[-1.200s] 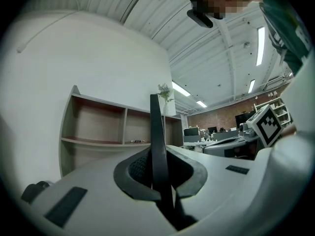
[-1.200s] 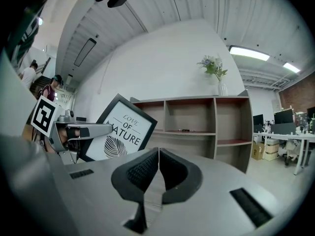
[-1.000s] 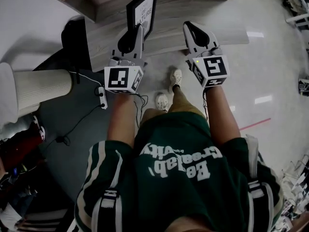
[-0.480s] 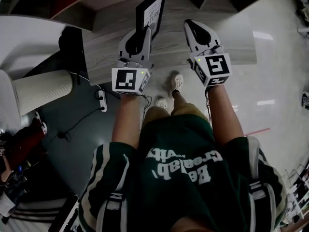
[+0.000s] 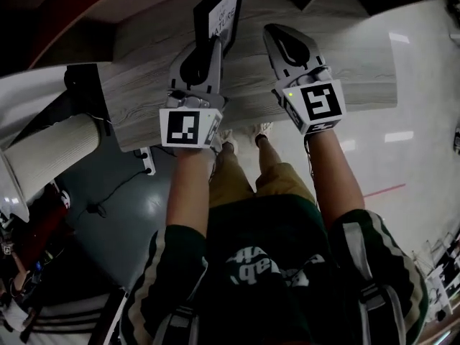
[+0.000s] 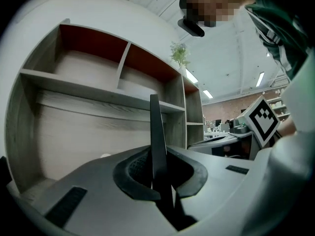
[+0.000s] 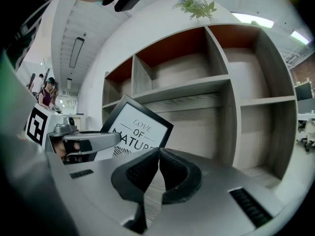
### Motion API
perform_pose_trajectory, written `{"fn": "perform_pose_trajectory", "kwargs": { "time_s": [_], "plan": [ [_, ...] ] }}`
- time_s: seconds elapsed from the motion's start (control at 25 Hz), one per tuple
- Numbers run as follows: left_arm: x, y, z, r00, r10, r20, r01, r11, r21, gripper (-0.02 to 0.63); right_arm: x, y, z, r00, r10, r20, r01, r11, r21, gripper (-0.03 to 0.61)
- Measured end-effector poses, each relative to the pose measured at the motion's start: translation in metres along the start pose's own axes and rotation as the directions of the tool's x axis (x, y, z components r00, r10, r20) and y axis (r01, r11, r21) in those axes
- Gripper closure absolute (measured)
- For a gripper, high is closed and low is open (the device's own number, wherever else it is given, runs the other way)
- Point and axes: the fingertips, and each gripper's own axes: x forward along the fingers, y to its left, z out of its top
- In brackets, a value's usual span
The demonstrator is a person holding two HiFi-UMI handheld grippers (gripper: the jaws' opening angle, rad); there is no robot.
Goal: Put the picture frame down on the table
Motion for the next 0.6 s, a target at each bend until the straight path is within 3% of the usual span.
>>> {"fn": "perform_pose_trajectory", "kwargs": {
  "time_s": [0.2, 0.32, 0.6],
  "plan": [
    [0.011, 0.011, -0.027, 0.999, -0.02, 0.029, 0.02, 1.0, -0.002, 0.572, 0.005, -0.003, -0.037, 0.999, -0.042, -0.004, 0.042, 0.998, 0.045, 0.543],
    [0.025, 0.018, -0.04, 0.998, -0.037, 0.054, 0.036, 0.999, 0.005, 0.572, 0.006, -0.009, -0.06, 0.995, -0.072, -0.069, 0.074, 0.996, 0.04, 0.543],
    [0.052, 0.027, -0.078, 0.995, -0.079, 0.06, 0.078, 0.997, 0.026, 0.572, 0.024, -0.012, -0.082, 0.989, -0.105, -0.102, 0.11, 0.993, 0.045, 0.543]
  ]
}}
